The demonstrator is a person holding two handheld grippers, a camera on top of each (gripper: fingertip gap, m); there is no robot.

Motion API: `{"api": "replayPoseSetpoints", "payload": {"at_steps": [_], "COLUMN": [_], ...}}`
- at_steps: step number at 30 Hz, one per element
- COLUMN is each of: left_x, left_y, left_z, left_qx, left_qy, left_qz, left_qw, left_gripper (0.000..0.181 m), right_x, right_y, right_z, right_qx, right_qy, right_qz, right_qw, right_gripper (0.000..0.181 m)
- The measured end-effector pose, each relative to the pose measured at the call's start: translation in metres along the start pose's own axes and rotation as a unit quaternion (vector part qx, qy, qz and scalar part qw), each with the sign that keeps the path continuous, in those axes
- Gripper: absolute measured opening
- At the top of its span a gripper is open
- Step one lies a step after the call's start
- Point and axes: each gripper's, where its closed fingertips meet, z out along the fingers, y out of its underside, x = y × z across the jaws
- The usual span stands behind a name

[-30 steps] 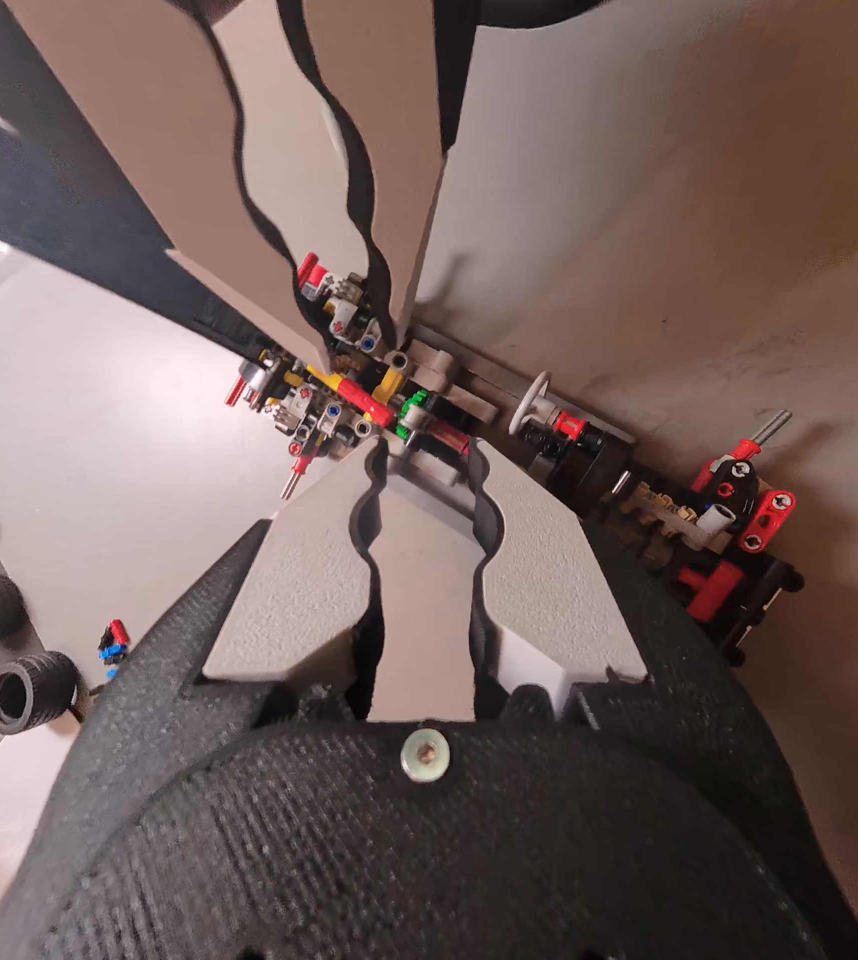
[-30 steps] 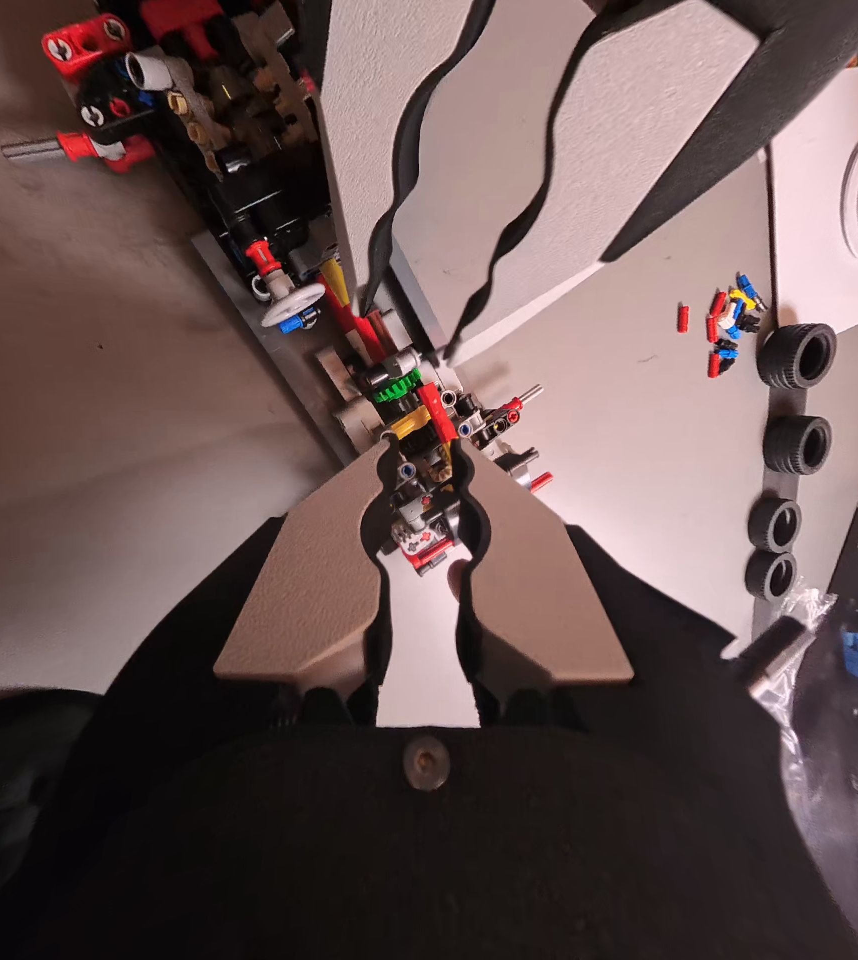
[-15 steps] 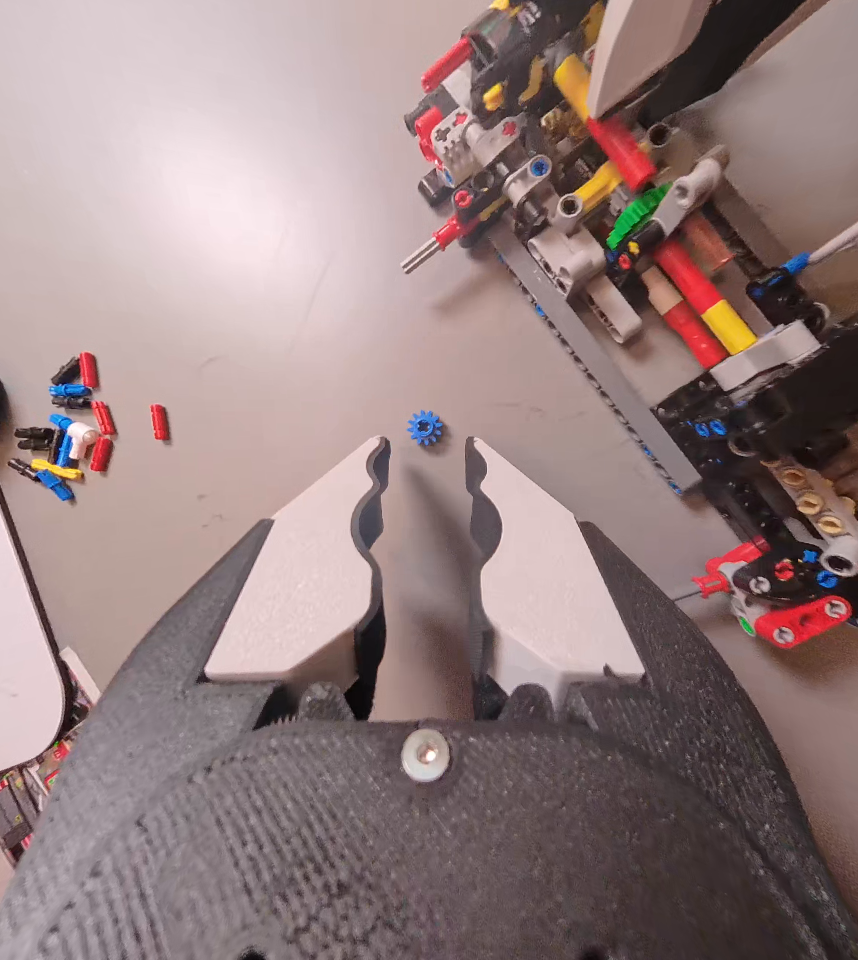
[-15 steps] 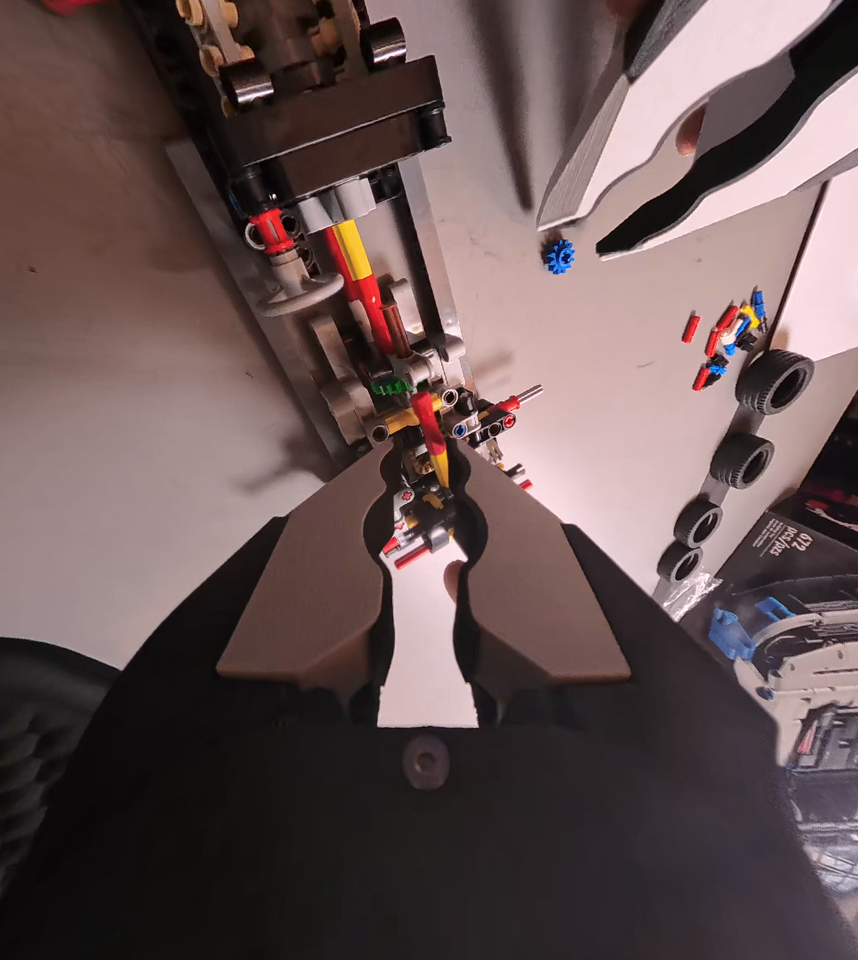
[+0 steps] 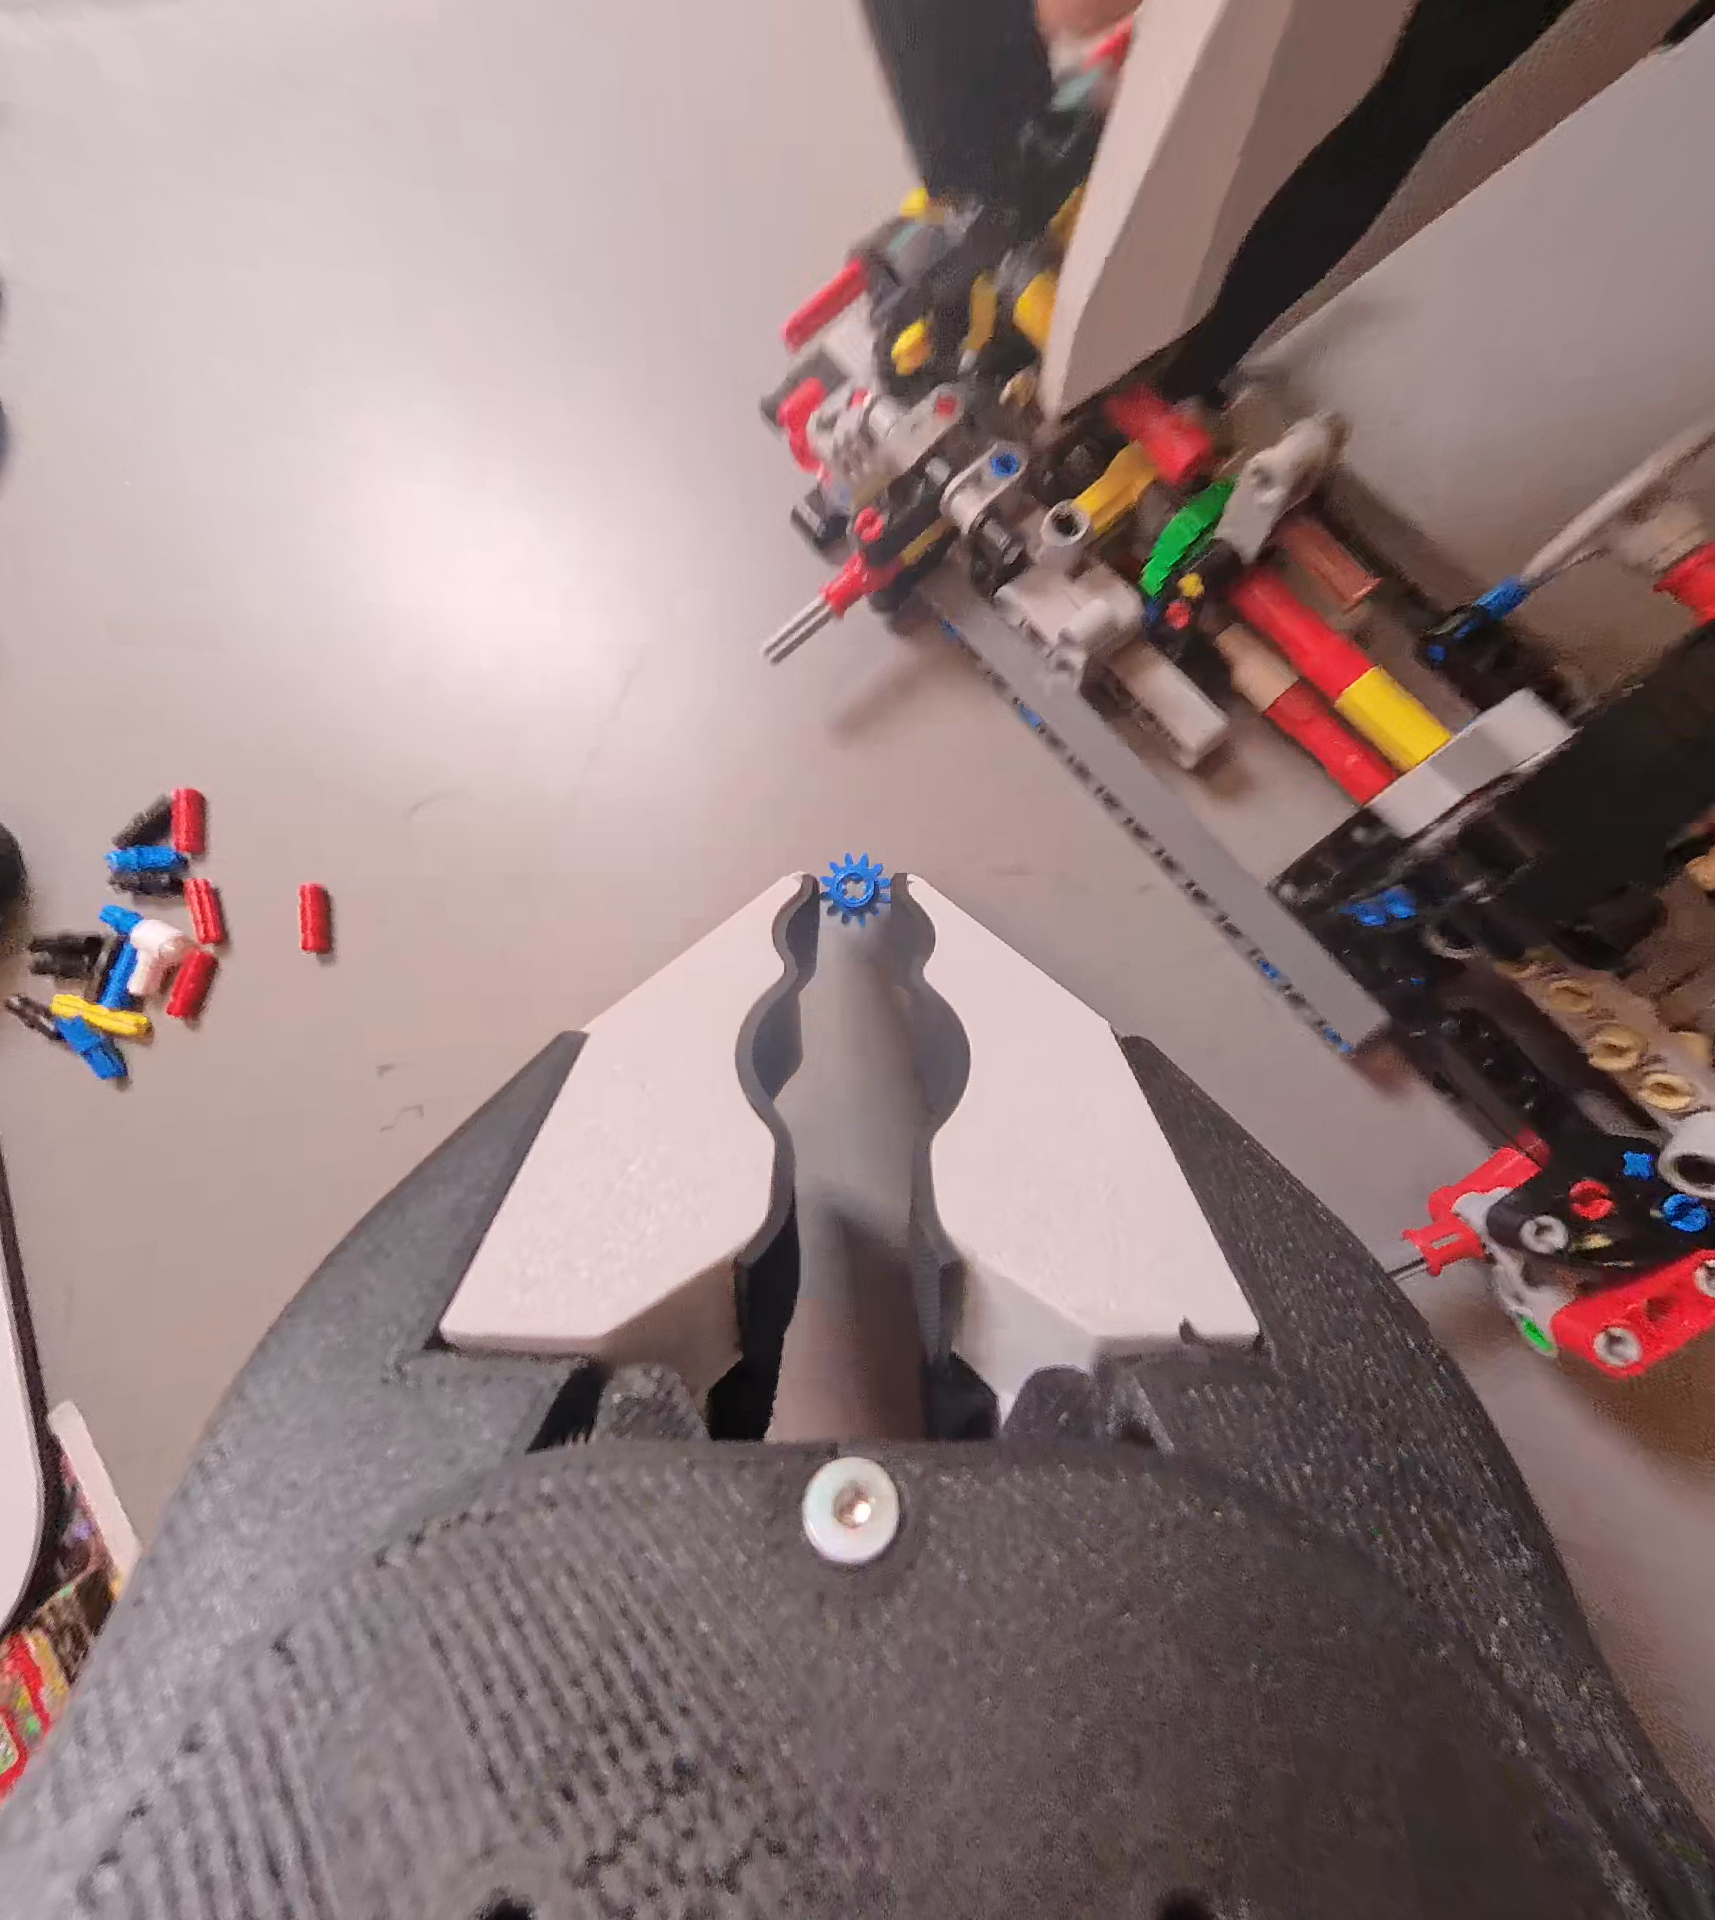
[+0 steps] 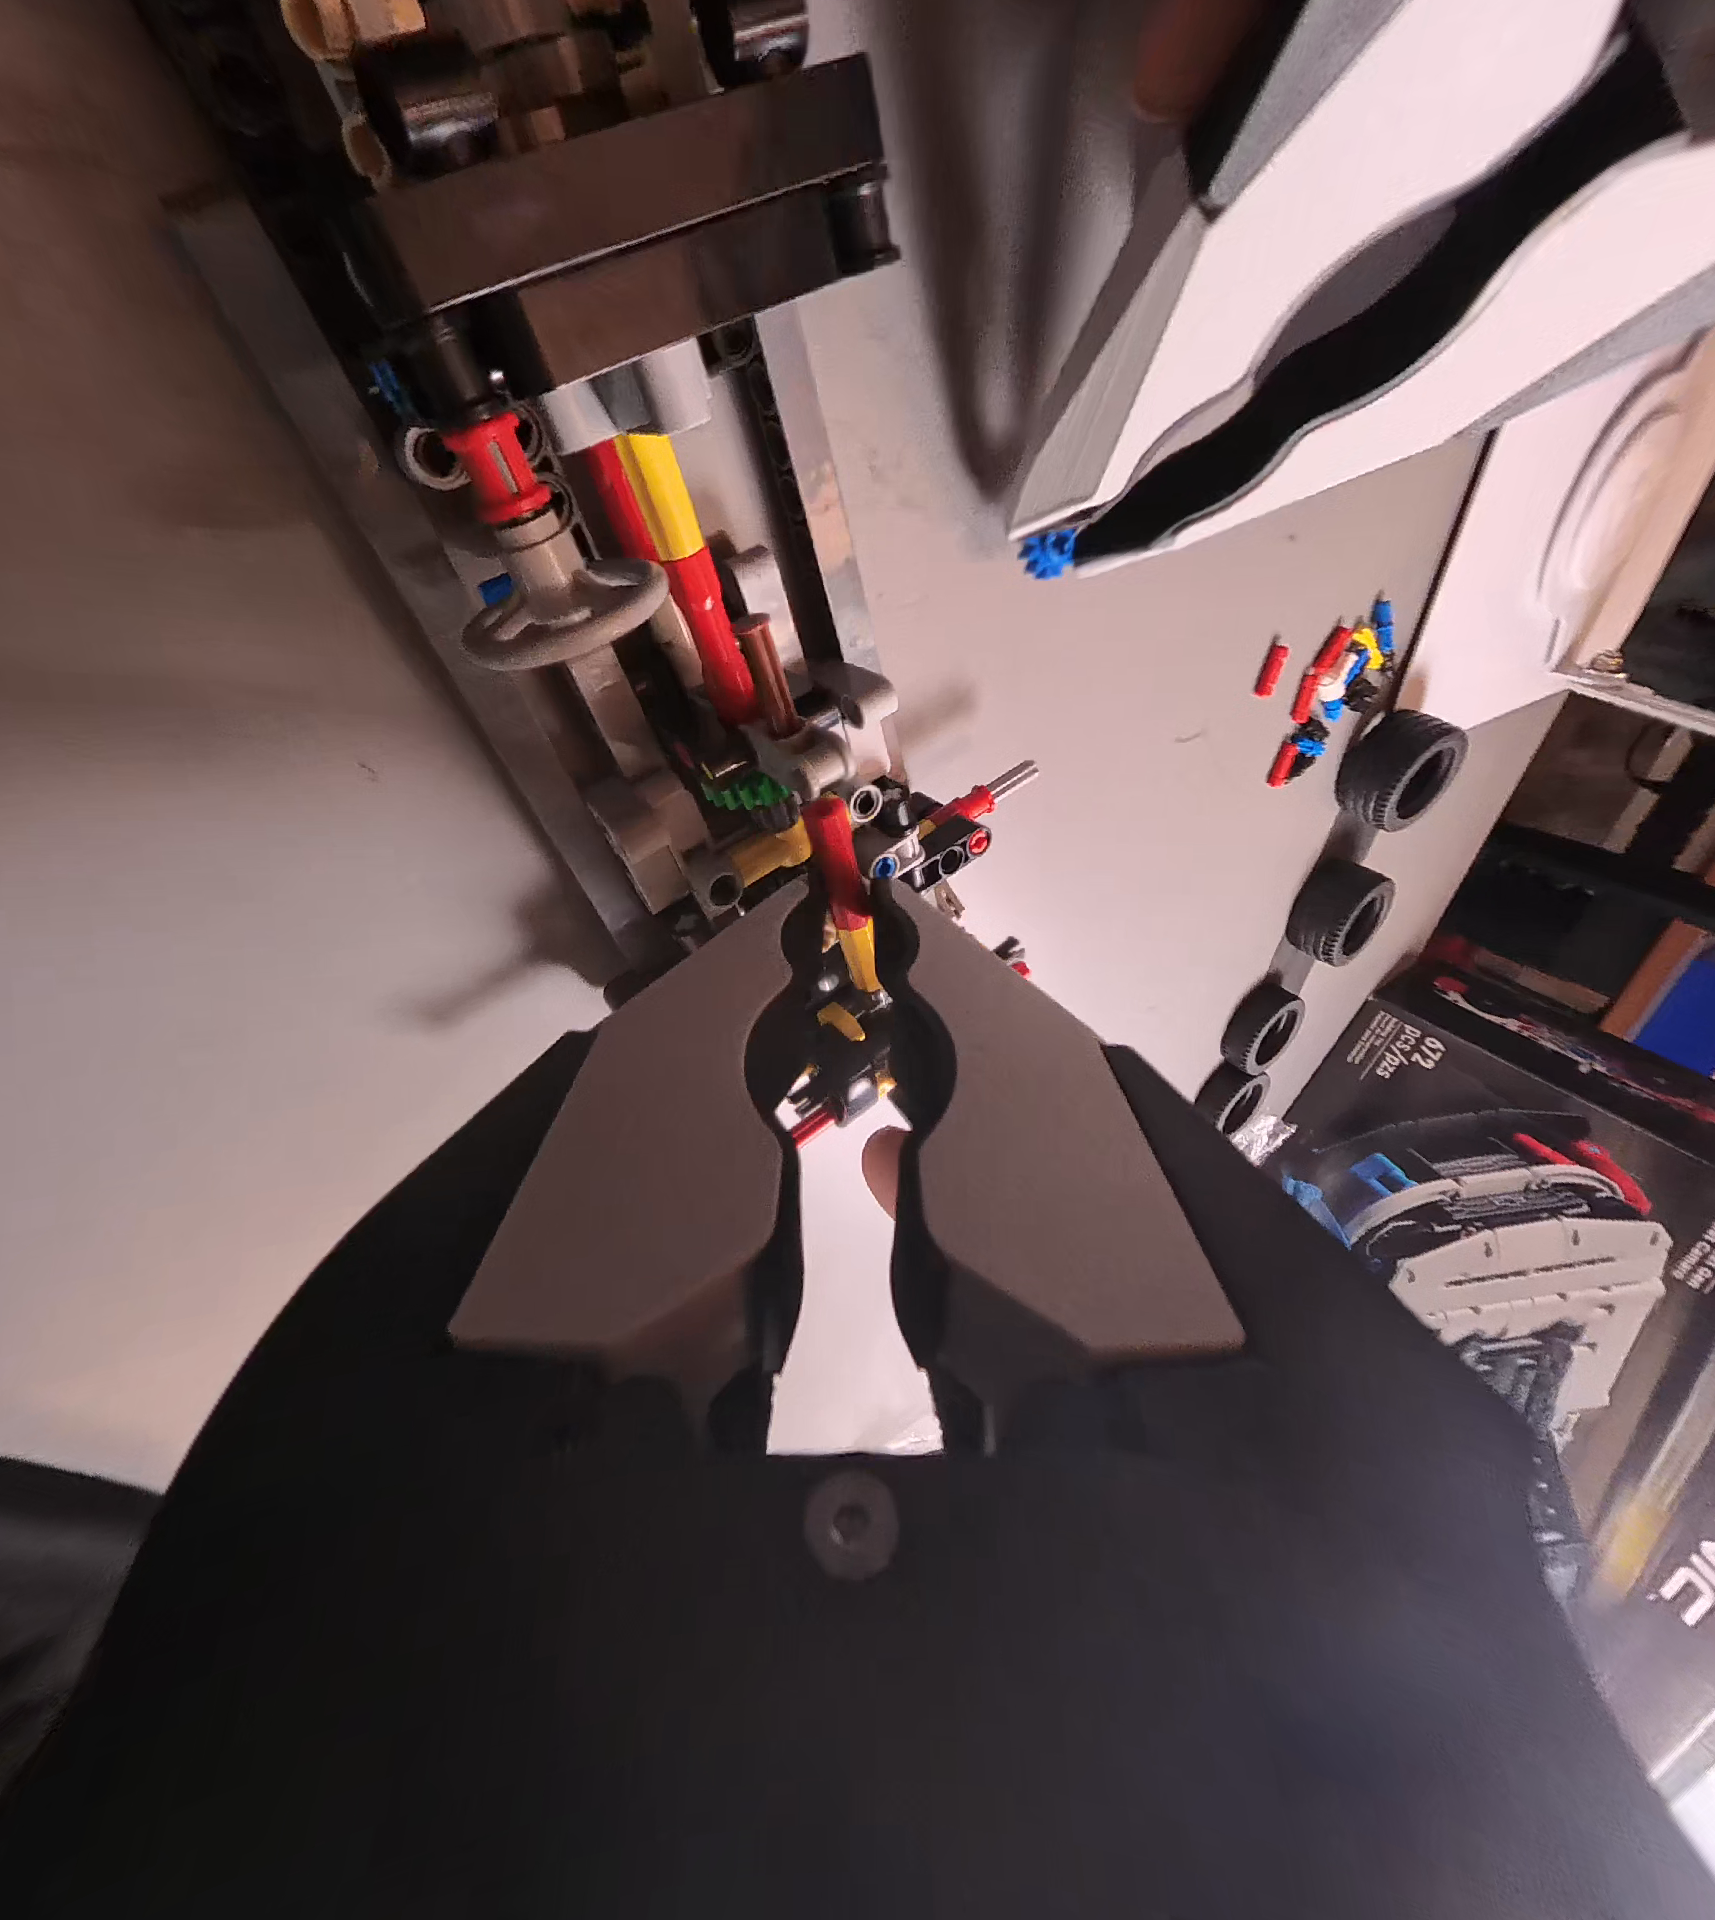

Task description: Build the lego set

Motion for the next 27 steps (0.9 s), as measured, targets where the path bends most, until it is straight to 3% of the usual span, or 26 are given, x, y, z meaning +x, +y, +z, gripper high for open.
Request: {"api": "replayPoseSetpoints", "payload": {"at_steps": [4, 7, 13, 21, 23, 27], "left_x": [0.016, 0.027, 0.041, 0.043, 0.044, 0.049], "left_y": [-0.038, -0.058, -0.077, -0.089, -0.095, -0.109], "left_z": [-0.015, -0.023, -0.023, -0.018, -0.023, -0.033], "left_qx": [0.116, 0.162, 0.196, 0.209, 0.219, 0.247], "left_qy": [-0.035, -0.049, -0.051, -0.083, -0.097, -0.118], "left_qz": [0.046, 0.080, 0.110, 0.131, 0.139, 0.148], "left_qw": [0.992, 0.982, 0.973, 0.965, 0.961, 0.950], "left_gripper": [0.012, 0.012, 0.011, 0.012, 0.012, 0.011], "right_x": [0.005, 0.006, 0.009, 0.009, 0.010, 0.013], "right_y": [-0.001, 0.000, 0.006, 0.007, 0.000, -0.014], "right_z": [-0.005, -0.006, -0.006, -0.014, -0.030, -0.062], "right_qx": [0.063, 0.105, 0.132, 0.155, 0.229, 0.389], "right_qy": [0.042, 0.066, 0.118, 0.120, 0.085, -0.040], "right_qz": [0.067, 0.122, 0.143, 0.146, 0.214, 0.374], "right_qw": [0.995, 0.985, 0.974, 0.970, 0.946, 0.841], "right_gripper": [0.006, 0.006, 0.007, 0.015, 0.015, 0.018]}}
